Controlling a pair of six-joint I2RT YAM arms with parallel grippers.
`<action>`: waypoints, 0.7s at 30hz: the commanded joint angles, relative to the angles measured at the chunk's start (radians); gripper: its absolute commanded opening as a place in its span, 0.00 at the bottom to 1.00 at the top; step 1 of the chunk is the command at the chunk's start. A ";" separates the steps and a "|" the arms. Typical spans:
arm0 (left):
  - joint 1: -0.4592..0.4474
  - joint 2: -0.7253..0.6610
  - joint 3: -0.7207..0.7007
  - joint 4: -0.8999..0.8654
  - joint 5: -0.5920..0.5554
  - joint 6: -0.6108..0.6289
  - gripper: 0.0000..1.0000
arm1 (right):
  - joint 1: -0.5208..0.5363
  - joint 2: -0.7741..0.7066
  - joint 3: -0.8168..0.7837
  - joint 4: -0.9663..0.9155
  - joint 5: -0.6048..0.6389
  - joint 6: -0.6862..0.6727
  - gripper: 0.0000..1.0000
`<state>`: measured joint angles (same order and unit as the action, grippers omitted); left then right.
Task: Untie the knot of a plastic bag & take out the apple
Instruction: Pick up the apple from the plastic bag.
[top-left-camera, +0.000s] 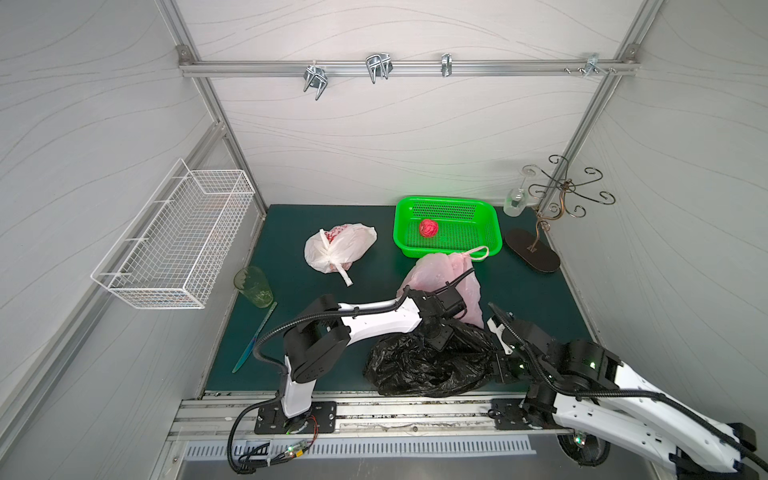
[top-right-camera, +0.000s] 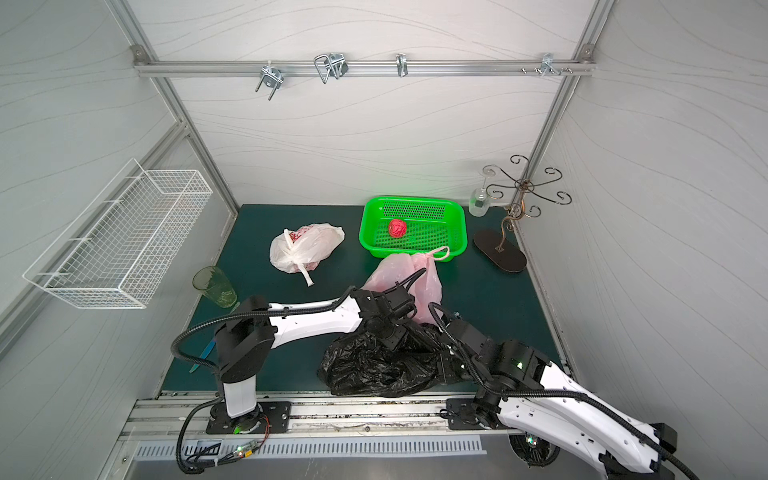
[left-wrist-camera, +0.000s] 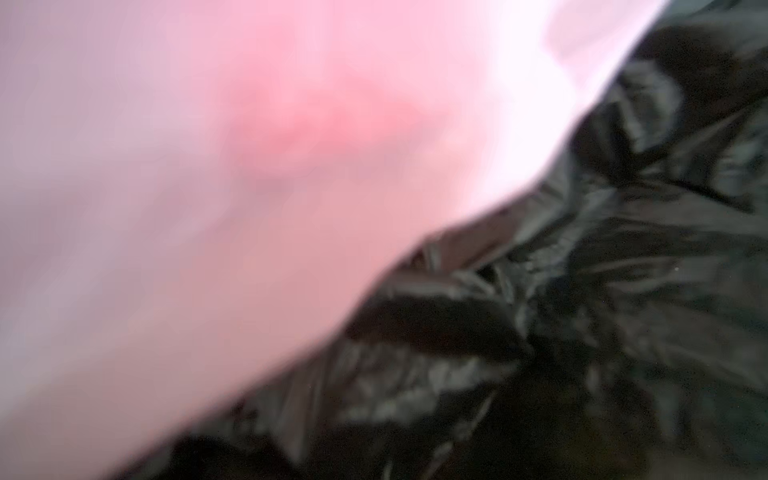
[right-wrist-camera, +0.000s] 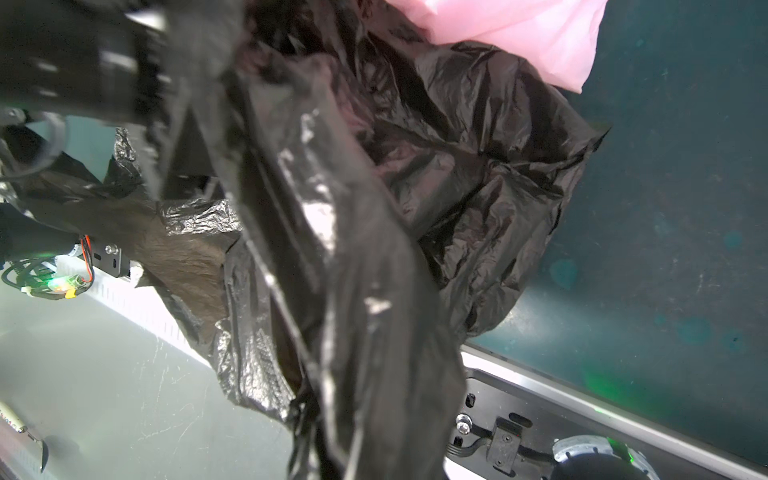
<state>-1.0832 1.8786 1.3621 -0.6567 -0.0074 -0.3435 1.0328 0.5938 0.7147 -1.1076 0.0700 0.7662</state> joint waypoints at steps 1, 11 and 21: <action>-0.006 -0.079 0.007 -0.030 -0.051 0.022 0.29 | 0.003 -0.009 0.006 -0.003 0.006 0.001 0.00; -0.006 -0.274 -0.054 -0.120 0.255 0.069 0.29 | 0.001 0.012 0.036 -0.017 0.042 -0.001 0.00; 0.009 -0.465 -0.113 -0.146 0.665 0.052 0.21 | -0.027 0.076 0.076 0.036 0.044 -0.055 0.00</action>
<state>-1.0813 1.4559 1.2430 -0.8116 0.4938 -0.2852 1.0172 0.6563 0.7628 -1.0954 0.1009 0.7357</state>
